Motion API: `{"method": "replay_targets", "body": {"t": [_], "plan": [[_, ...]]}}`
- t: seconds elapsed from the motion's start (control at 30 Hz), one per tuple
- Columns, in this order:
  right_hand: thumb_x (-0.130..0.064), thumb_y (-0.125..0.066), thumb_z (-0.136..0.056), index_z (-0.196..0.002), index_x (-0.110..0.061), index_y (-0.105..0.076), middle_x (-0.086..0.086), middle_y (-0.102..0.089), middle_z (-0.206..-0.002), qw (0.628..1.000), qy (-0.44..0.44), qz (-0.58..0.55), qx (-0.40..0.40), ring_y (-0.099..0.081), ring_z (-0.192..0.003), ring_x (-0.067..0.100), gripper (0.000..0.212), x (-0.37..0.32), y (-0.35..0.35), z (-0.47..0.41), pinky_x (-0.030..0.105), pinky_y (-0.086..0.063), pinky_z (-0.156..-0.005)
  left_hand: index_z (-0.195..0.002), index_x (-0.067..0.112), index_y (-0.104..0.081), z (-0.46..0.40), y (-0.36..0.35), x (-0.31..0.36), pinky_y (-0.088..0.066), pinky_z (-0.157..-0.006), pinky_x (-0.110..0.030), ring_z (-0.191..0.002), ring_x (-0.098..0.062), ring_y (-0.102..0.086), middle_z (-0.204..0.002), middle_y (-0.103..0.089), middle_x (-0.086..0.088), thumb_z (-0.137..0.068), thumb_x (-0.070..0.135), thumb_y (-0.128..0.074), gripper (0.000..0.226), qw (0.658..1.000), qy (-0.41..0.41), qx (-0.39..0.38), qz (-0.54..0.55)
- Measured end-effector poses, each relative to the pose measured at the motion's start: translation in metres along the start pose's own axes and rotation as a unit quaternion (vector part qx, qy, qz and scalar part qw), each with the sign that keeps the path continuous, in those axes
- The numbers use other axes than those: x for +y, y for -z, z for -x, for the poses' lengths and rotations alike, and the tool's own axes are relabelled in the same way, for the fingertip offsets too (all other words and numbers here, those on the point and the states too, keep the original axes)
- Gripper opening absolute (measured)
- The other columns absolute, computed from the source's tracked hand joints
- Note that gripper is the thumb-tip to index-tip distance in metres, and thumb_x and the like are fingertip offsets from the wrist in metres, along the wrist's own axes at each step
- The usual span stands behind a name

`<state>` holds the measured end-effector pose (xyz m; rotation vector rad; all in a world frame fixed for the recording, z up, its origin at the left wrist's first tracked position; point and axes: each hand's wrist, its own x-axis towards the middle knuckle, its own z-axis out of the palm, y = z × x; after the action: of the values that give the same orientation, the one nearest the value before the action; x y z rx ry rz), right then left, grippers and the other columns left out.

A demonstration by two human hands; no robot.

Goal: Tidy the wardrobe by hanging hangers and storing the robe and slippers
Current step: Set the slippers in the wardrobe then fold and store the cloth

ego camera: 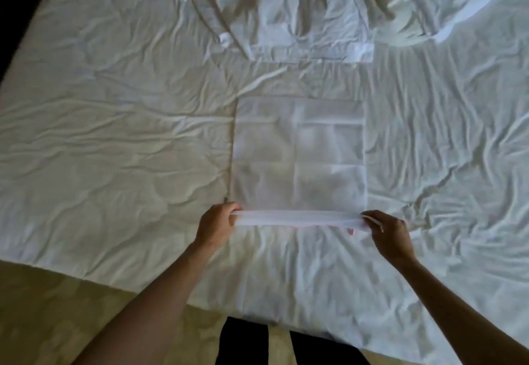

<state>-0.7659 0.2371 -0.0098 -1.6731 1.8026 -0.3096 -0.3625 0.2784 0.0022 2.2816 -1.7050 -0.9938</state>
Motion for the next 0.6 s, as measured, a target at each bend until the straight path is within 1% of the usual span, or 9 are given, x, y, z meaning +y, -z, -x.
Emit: {"method": "replay_targets", "body": {"t": [0.13,0.17,0.23,0.27,0.33,0.4,0.47,0.53,0.6], "plan": [[-0.012,-0.068,-0.092,-0.091,-0.025,-0.075,-0.022,-0.073,-0.075,0.994,-0.035,-0.098,0.029,-0.068,-0.070,-0.004,0.016,-0.016,0.022,-0.035,0.013,-0.049,-0.064,-0.089,0.018,-0.077,-0.045,0.015,0.007,-0.050,-0.070,-0.027,-0.081,-0.016,-0.070,-0.086,-0.076,0.002,-0.081,0.029,-0.073,0.014,0.993,0.006,0.085,0.078],[-0.016,-0.068,-0.092,-0.090,-0.028,-0.075,-0.027,-0.071,-0.072,0.991,-0.050,-0.116,0.043,-0.068,-0.070,-0.005,0.013,-0.022,0.029,-0.051,0.015,-0.051,-0.065,-0.087,0.017,-0.077,-0.061,0.025,0.012,-0.049,-0.068,-0.024,-0.076,-0.011,-0.067,-0.082,-0.075,0.003,-0.080,0.029,-0.077,0.013,0.989,0.002,0.103,0.106],[-0.021,-0.070,-0.091,-0.092,-0.028,-0.075,-0.027,-0.070,-0.067,0.982,-0.066,-0.155,0.080,-0.069,-0.069,0.000,0.009,-0.032,0.040,-0.084,0.027,-0.056,-0.070,-0.088,0.011,-0.077,-0.099,0.045,0.025,-0.042,-0.062,-0.013,-0.069,-0.002,-0.059,-0.077,-0.070,0.002,-0.080,0.020,-0.082,0.012,0.981,-0.010,0.137,0.137],[-0.021,-0.071,-0.090,-0.094,-0.027,-0.075,-0.028,-0.069,-0.064,0.978,-0.070,-0.171,0.096,-0.067,-0.066,-0.003,0.008,-0.037,0.044,-0.101,0.029,-0.056,-0.070,-0.090,0.009,-0.077,-0.119,0.054,0.033,-0.040,-0.061,-0.013,-0.068,-0.003,-0.057,-0.076,-0.069,0.000,-0.080,0.018,-0.082,0.014,0.978,-0.017,0.154,0.141],[-0.022,-0.071,-0.091,-0.093,-0.020,-0.075,-0.028,-0.065,-0.057,0.974,-0.079,-0.180,0.111,-0.060,-0.056,-0.012,0.005,-0.048,0.047,-0.135,0.022,-0.052,-0.062,-0.096,0.008,-0.077,-0.156,0.067,0.047,-0.040,-0.065,-0.020,-0.073,-0.010,-0.059,-0.079,-0.069,-0.004,-0.080,0.019,-0.082,0.020,0.975,-0.012,0.169,0.142],[-0.028,-0.069,-0.092,-0.087,-0.013,-0.075,-0.022,-0.066,-0.054,0.972,-0.094,-0.178,0.122,-0.058,-0.052,-0.010,0.016,-0.058,0.047,-0.170,0.020,-0.049,-0.057,-0.100,0.007,-0.077,-0.190,0.073,0.057,-0.039,-0.068,-0.020,-0.080,-0.016,-0.063,-0.086,-0.072,-0.006,-0.082,0.020,-0.079,0.023,0.977,-0.006,0.160,0.142],[-0.036,-0.067,-0.091,-0.083,-0.010,-0.076,-0.010,-0.068,-0.059,0.970,-0.113,-0.171,0.129,-0.060,-0.053,-0.002,0.028,-0.062,0.042,-0.202,0.023,-0.050,-0.059,-0.102,0.007,-0.075,-0.221,0.075,0.064,-0.041,-0.069,-0.022,-0.090,-0.022,-0.068,-0.095,-0.075,-0.009,-0.082,0.021,-0.077,0.024,0.979,-0.003,0.153,0.137],[-0.039,-0.065,-0.091,-0.085,-0.010,-0.077,-0.002,-0.071,-0.068,0.970,-0.138,-0.153,0.129,-0.061,-0.055,0.002,0.031,-0.062,0.034,-0.229,0.022,-0.050,-0.060,-0.109,0.009,-0.074,-0.246,0.076,0.071,-0.048,-0.078,-0.025,-0.100,-0.026,-0.068,-0.103,-0.075,-0.011,-0.082,0.025,-0.076,0.030,0.979,0.009,0.153,0.131],[-0.036,-0.064,-0.092,-0.087,-0.008,-0.077,0.008,-0.074,-0.076,0.969,-0.150,-0.148,0.132,-0.065,-0.061,0.012,0.032,-0.061,0.024,-0.252,0.029,-0.055,-0.067,-0.117,0.011,-0.072,-0.268,0.076,0.075,-0.050,-0.086,-0.028,-0.106,-0.027,-0.067,-0.110,-0.074,-0.012,-0.084,0.026,-0.075,0.036,0.980,0.027,0.152,0.127]]}}
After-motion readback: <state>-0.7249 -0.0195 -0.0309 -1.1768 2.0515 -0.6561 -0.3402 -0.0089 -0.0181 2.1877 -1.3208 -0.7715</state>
